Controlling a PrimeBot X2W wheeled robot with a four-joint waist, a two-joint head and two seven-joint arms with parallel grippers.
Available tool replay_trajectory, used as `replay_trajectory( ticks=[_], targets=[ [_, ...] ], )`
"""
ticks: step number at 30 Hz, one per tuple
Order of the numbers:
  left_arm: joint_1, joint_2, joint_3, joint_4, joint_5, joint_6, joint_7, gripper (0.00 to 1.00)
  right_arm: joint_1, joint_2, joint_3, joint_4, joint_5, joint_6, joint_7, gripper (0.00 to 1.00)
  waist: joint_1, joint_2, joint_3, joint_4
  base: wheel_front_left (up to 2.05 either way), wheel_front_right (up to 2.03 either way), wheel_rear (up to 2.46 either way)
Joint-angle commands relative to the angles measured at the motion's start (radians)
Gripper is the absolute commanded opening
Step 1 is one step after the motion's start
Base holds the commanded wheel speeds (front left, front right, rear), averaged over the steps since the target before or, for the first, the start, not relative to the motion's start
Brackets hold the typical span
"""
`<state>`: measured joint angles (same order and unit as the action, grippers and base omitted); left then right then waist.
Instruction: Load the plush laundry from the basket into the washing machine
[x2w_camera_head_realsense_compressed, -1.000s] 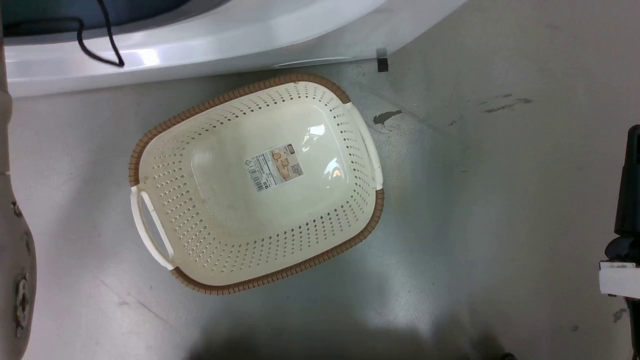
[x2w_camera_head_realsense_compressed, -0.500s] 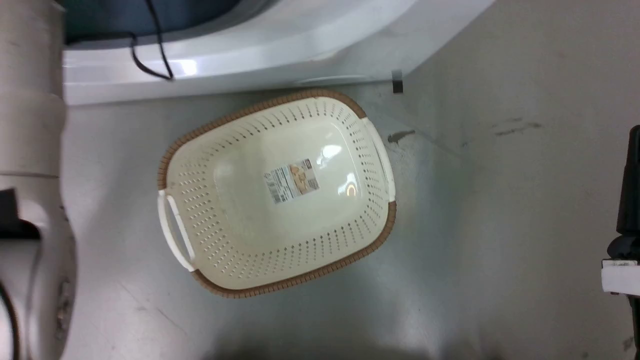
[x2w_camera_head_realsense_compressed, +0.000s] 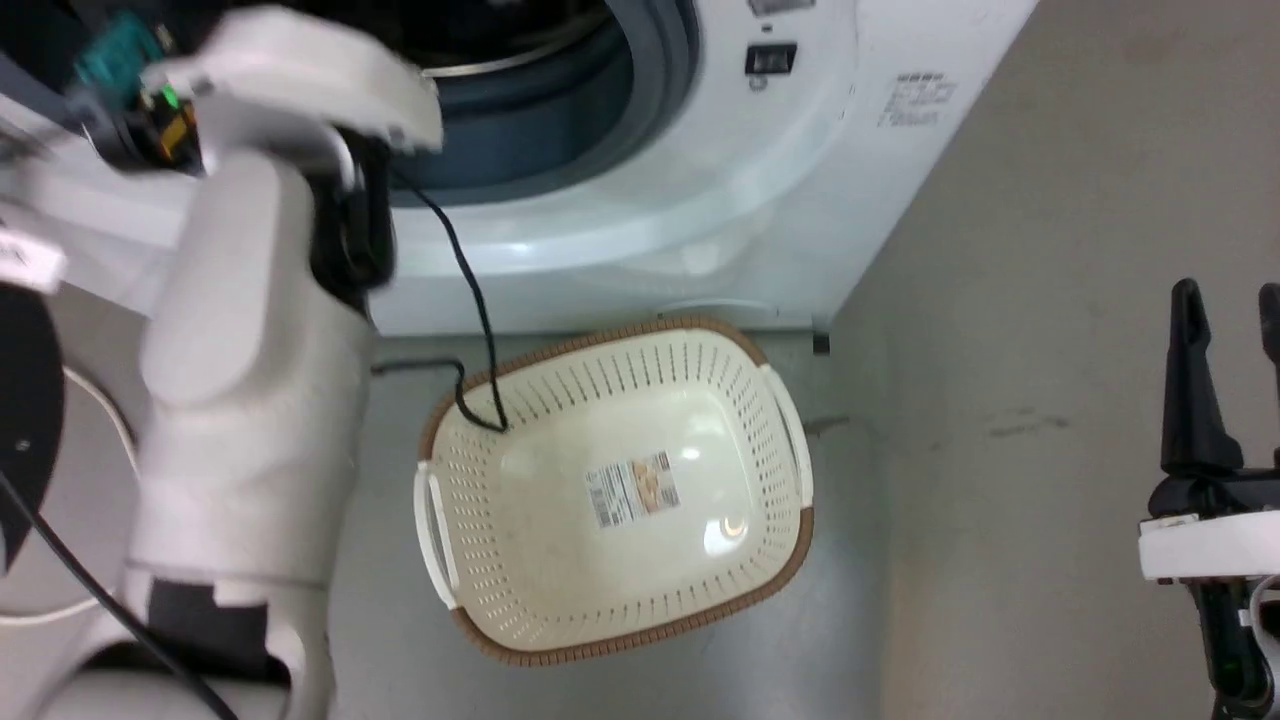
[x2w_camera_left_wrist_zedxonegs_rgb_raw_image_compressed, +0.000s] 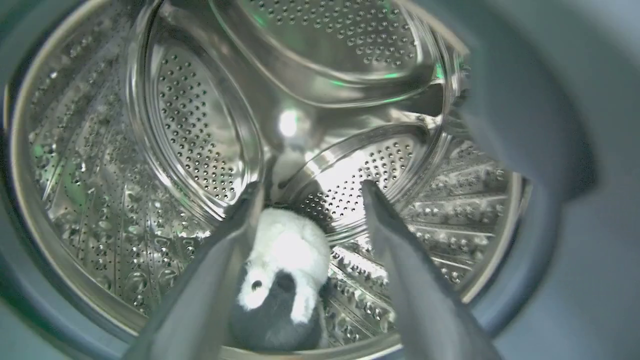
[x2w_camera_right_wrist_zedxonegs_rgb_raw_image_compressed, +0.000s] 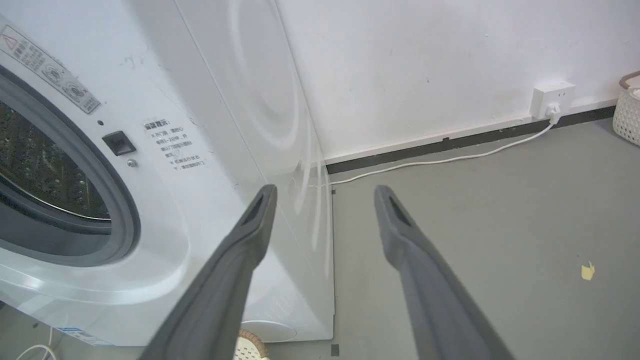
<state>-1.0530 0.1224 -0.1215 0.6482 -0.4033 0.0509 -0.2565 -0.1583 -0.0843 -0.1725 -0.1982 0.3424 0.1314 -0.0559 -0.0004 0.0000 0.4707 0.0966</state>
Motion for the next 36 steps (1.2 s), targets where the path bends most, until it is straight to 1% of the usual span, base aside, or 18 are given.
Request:
replay_trajectory(
  ticks=[1,7,19,27,36],
  targets=[
    [0.057,-0.014,0.006,-0.028,0.021,0.004,-0.005,1.00,-0.007,0.006,0.003,0.015,-0.007,-0.001,-0.006,1.00,0.0004,0.0000,-0.072,0.012,0.00,0.00,0.00],
    [0.188,-0.041,0.005,-0.064,0.058,-0.003,-0.005,1.00,0.010,0.018,0.013,0.047,-0.009,-0.001,-0.011,1.00,0.0004,0.0000,-0.147,0.015,0.00,0.00,0.00],
    [0.352,-0.061,-0.031,-0.004,0.078,-0.029,-0.005,1.00,0.054,0.032,0.031,0.106,-0.001,-0.001,-0.028,1.00,0.0004,0.0000,-0.277,0.004,0.00,0.00,0.00],
    [0.454,-0.063,-0.030,-0.013,0.087,-0.029,-0.005,1.00,0.083,0.034,0.037,0.138,0.016,-0.001,-0.044,1.00,0.0004,0.0000,-0.344,-0.001,0.00,0.00,0.00],
    [0.594,-0.067,-0.019,-0.093,0.100,-0.012,-0.005,1.00,0.114,0.034,0.057,0.179,0.027,-0.001,-0.066,1.00,0.0004,0.0000,-0.405,-0.008,0.00,0.00,0.00]
  ],
)
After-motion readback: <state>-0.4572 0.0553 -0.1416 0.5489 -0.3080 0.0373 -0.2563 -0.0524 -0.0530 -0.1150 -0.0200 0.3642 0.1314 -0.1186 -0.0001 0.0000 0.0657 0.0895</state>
